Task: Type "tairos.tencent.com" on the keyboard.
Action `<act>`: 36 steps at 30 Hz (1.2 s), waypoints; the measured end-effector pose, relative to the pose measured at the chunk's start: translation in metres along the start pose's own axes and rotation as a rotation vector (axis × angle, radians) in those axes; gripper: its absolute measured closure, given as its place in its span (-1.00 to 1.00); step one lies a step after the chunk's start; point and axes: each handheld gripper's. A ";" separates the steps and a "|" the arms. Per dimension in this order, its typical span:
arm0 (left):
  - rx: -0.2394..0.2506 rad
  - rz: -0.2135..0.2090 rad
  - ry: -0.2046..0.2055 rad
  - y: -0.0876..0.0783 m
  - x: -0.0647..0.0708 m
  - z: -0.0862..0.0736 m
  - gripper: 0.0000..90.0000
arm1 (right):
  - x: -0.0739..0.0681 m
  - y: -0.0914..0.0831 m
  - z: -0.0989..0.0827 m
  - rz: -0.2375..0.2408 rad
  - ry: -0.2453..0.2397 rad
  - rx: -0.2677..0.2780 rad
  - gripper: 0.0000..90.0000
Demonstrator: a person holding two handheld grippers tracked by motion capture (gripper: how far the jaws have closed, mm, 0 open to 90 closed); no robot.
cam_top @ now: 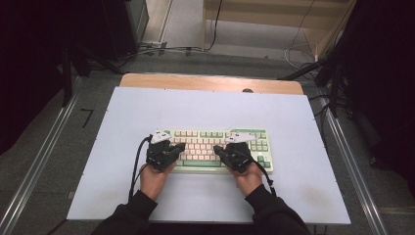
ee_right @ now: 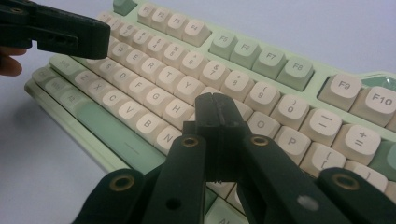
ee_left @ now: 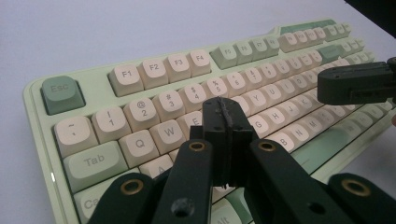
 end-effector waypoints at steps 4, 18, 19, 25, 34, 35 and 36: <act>-0.002 0.001 0.001 0.000 0.000 0.000 1.00 | -0.003 0.001 -0.003 0.006 -0.010 -0.005 0.95; -0.001 0.000 0.002 0.000 0.000 0.000 1.00 | -0.008 0.006 -0.008 0.014 -0.027 -0.031 0.95; -0.002 0.000 0.002 0.001 0.000 0.000 1.00 | -0.008 0.006 -0.008 0.015 -0.029 -0.032 0.95; -0.001 -0.001 0.000 0.001 0.001 0.000 1.00 | -0.010 0.010 -0.011 0.000 -0.050 -0.050 0.95; 0.008 0.004 -0.002 -0.002 -0.001 0.000 1.00 | -0.006 -0.001 -0.007 0.008 -0.023 -0.007 0.95; 0.011 0.002 -0.003 -0.002 -0.001 0.000 1.00 | -0.004 -0.002 -0.007 0.010 -0.019 -0.003 0.95; 0.011 0.002 -0.001 -0.003 -0.001 0.000 1.00 | -0.003 -0.004 -0.007 0.008 -0.018 0.001 0.95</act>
Point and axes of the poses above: each handheld gripper's, and its own axes: y roughly forward along the jaws, z roughly out of its top, x roughly to its right
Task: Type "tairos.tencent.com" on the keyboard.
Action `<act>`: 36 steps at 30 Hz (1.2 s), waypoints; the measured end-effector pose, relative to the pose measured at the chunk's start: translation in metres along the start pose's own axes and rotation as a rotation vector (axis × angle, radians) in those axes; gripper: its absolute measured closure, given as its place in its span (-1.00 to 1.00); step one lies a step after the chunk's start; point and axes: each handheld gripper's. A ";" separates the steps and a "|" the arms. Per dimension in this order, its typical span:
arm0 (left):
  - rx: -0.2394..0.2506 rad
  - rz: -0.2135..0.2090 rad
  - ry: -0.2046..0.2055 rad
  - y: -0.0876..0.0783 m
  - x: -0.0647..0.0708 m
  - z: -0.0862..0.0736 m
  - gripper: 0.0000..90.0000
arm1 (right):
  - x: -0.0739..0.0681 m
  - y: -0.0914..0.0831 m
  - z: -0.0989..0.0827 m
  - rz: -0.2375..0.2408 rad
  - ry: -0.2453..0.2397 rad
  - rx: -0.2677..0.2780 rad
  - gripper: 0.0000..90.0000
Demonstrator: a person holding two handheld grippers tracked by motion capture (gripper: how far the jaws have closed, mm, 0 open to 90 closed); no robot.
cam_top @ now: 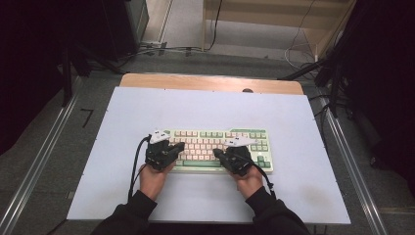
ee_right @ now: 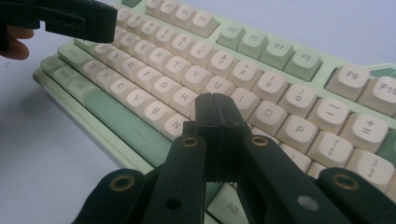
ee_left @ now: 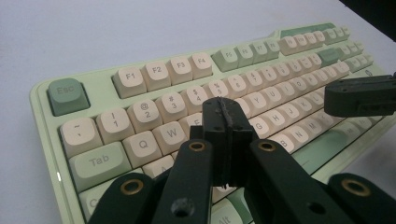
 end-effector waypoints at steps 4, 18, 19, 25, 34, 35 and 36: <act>0.004 0.001 -0.001 -0.001 0.000 0.000 1.00 | 0.005 -0.006 -0.001 -0.006 0.016 0.009 0.95; 0.031 0.003 -0.005 -0.011 0.001 0.001 0.86 | 0.021 -0.022 -0.004 -0.008 0.049 0.053 0.66; 0.032 0.003 -0.004 -0.012 0.002 0.001 0.78 | 0.022 -0.023 -0.004 -0.005 0.050 0.053 0.60; 0.049 0.010 0.002 -0.019 0.002 -0.001 0.48 | 0.027 -0.029 -0.007 0.023 0.037 0.071 0.25; 0.064 0.045 0.016 -0.028 0.005 -0.005 0.11 | 0.042 -0.046 -0.013 -0.014 0.051 0.093 -0.12; 0.063 0.050 0.017 -0.029 0.004 -0.006 0.07 | 0.044 -0.047 -0.014 -0.020 0.051 0.096 -0.15; 0.062 0.058 0.016 -0.030 0.003 -0.006 0.03 | 0.045 -0.049 -0.016 -0.026 0.055 0.098 -0.18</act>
Point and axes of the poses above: each handheld gripper's, and its own axes: y roughly forward along the jaws, z roughly out of its top, x roughly to its right
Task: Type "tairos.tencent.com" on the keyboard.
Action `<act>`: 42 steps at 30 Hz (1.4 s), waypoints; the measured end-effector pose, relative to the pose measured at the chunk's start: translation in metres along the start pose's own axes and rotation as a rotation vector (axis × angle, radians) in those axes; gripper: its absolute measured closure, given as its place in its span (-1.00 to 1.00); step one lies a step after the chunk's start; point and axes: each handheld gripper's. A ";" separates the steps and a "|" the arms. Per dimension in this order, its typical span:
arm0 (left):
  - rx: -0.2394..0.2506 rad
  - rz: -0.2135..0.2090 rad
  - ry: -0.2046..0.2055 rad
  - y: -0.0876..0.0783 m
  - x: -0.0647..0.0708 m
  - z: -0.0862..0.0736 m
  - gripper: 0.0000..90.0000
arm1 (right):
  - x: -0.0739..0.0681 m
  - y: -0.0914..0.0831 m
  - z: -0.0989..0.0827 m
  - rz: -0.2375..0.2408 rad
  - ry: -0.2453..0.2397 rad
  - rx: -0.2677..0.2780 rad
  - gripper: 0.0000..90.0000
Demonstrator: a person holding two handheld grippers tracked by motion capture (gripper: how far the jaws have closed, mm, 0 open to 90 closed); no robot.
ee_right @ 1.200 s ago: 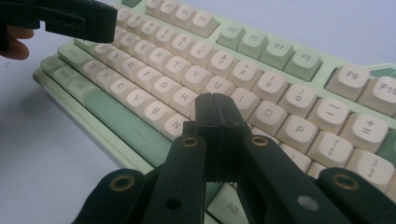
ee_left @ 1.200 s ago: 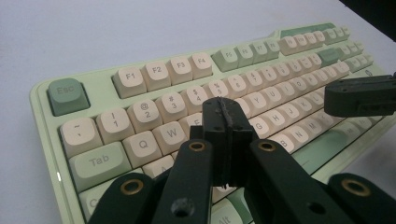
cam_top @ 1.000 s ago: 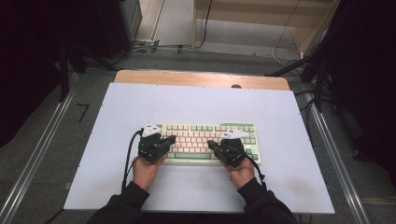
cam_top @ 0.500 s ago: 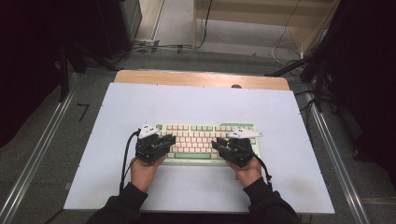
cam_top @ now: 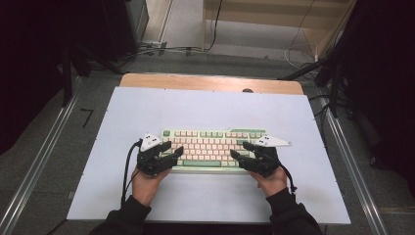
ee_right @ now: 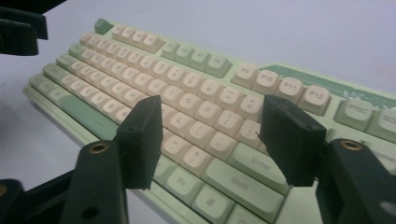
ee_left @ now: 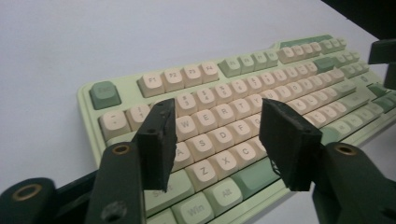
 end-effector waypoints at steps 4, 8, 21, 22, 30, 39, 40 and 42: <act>0.001 0.020 -0.008 -0.004 -0.005 -0.004 -0.16 | 0.006 -0.009 -0.004 -0.020 0.012 0.013 -0.26; 0.018 0.042 -0.032 -0.011 -0.012 -0.008 -0.26 | 0.016 -0.021 -0.008 -0.053 0.030 0.025 -0.30; 0.021 0.095 -0.061 -0.026 -0.028 -0.017 -0.43 | 0.044 -0.052 -0.027 -0.143 0.069 0.048 -0.37; 0.019 0.099 -0.064 -0.027 -0.029 -0.017 -0.43 | 0.045 -0.053 -0.028 -0.151 0.071 0.047 -0.38; 0.026 0.127 -0.073 -0.037 -0.038 -0.023 -0.43 | 0.053 -0.059 -0.035 -0.176 0.082 0.035 -0.39; 0.030 0.173 -0.079 -0.046 -0.048 -0.029 -0.43 | 0.067 -0.071 -0.044 -0.204 0.111 0.045 -0.39; 0.029 0.178 -0.081 -0.046 -0.049 -0.029 -0.43 | 0.068 -0.072 -0.045 -0.208 0.115 0.045 -0.40; 0.030 0.187 -0.082 -0.048 -0.051 -0.030 -0.43 | 0.071 -0.075 -0.047 -0.217 0.122 0.047 -0.40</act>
Point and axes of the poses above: each handheld gripper's, and its own axes: y roughly forward along the jaws, z roughly out of its top, x roughly to its right
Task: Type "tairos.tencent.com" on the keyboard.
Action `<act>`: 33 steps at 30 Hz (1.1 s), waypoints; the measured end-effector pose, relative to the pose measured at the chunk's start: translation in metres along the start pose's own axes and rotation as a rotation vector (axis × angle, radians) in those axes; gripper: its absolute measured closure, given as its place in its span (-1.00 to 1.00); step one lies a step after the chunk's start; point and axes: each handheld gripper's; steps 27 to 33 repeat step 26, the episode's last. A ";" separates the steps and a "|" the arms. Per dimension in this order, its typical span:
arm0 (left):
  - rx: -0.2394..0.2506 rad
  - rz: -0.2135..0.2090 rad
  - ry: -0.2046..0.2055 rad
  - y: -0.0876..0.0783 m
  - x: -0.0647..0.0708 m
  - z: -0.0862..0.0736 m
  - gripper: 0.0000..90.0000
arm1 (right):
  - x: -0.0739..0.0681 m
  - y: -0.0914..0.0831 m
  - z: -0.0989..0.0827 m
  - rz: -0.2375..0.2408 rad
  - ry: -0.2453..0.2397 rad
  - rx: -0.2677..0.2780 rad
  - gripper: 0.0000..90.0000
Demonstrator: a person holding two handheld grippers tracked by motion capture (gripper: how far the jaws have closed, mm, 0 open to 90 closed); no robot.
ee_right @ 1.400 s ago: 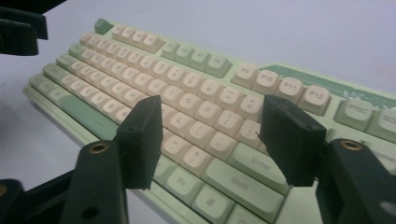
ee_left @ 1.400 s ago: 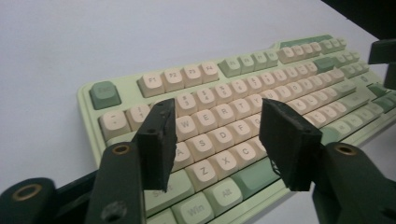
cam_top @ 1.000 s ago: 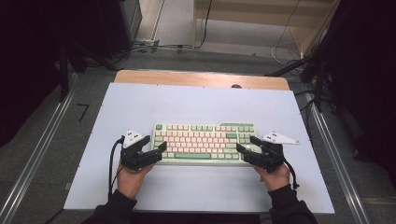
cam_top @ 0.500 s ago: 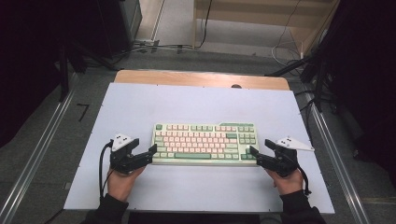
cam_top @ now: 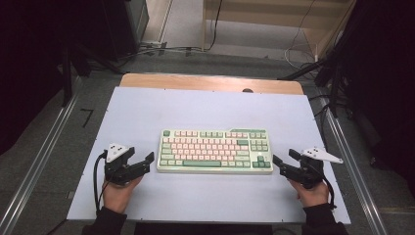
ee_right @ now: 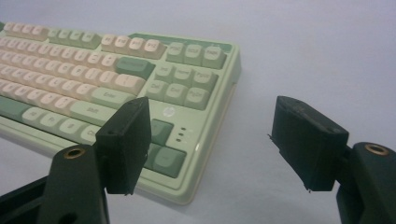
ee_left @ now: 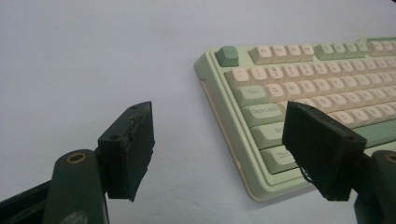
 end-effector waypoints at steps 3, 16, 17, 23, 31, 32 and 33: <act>0.001 0.014 -0.006 -0.002 -0.004 -0.001 -0.43 | 0.006 -0.004 -0.003 -0.016 0.006 0.001 -0.41; -0.001 0.054 -0.021 -0.009 -0.018 -0.008 -0.43 | 0.030 -0.022 -0.012 -0.102 0.041 0.024 -0.42; -0.002 0.057 -0.022 -0.009 -0.019 -0.008 -0.43 | 0.032 -0.023 -0.012 -0.109 0.045 0.025 -0.42; -0.004 0.072 -0.021 -0.011 -0.023 -0.011 -0.43 | 0.043 -0.030 -0.017 -0.160 0.084 0.016 -0.46; -0.015 0.102 -0.034 -0.011 -0.027 -0.013 -0.45 | 0.049 -0.034 -0.019 -0.192 0.103 0.021 -0.54; -0.015 0.102 -0.034 -0.011 -0.027 -0.013 -0.45 | 0.049 -0.034 -0.019 -0.192 0.103 0.021 -0.54; -0.015 0.102 -0.034 -0.011 -0.027 -0.013 -0.45 | 0.049 -0.034 -0.019 -0.192 0.103 0.021 -0.54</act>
Point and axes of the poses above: each handheld gripper's, and its own axes: y roughly forward along the jaws, z roughly out of its top, x roughly to its right
